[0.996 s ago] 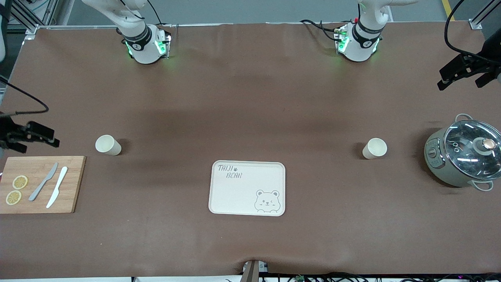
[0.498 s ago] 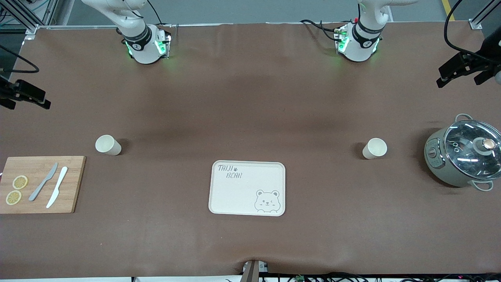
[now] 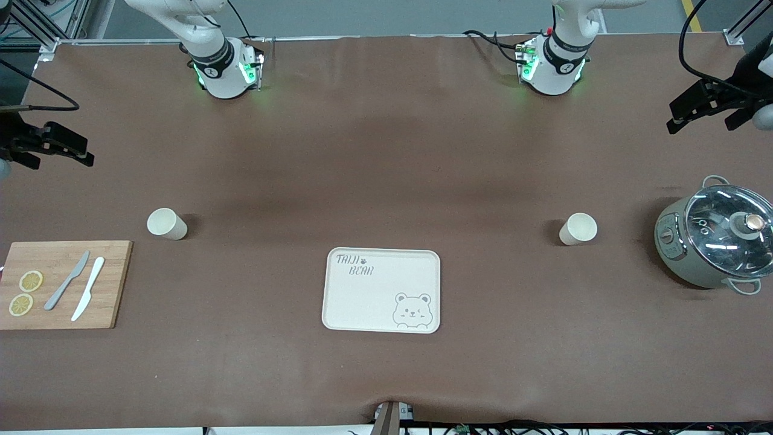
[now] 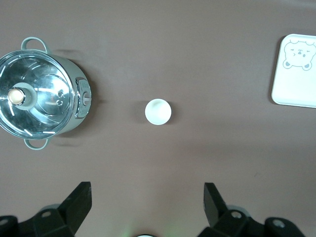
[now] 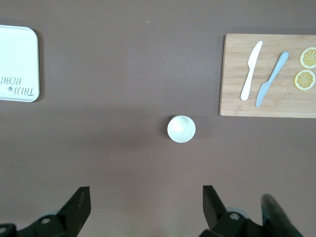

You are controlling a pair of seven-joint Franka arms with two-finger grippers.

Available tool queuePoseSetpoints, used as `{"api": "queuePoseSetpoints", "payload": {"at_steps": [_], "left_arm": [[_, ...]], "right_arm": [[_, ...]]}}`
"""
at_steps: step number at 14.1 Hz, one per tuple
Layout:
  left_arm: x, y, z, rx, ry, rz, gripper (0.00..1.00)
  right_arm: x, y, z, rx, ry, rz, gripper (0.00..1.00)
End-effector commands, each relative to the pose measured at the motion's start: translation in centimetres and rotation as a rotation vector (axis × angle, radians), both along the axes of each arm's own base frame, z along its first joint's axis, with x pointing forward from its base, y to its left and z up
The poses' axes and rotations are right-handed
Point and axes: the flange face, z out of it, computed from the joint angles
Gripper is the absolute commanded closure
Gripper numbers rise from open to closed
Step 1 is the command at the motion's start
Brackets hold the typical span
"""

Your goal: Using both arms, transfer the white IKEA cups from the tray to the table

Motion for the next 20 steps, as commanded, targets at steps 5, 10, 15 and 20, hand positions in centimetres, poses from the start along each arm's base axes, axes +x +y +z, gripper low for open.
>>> {"api": "queuePoseSetpoints", "payload": {"at_steps": [5, 10, 15, 20], "left_arm": [[-0.3, 0.1, 0.3, 0.008, -0.003, -0.001, 0.00], [-0.3, 0.1, 0.0, 0.009, 0.003, 0.001, 0.00], [-0.1, 0.4, 0.1, 0.008, 0.002, -0.006, 0.00], [0.1, 0.3, -0.3, 0.006, 0.008, 0.007, 0.00]], "right_arm": [[-1.5, 0.2, 0.5, -0.018, -0.030, 0.064, 0.00], [-2.5, -0.9, 1.0, -0.019, -0.059, 0.078, 0.00], [-3.1, -1.1, 1.5, -0.018, -0.044, 0.076, 0.00], [-3.4, -2.2, 2.6, -0.019, -0.060, 0.044, 0.00]]}}
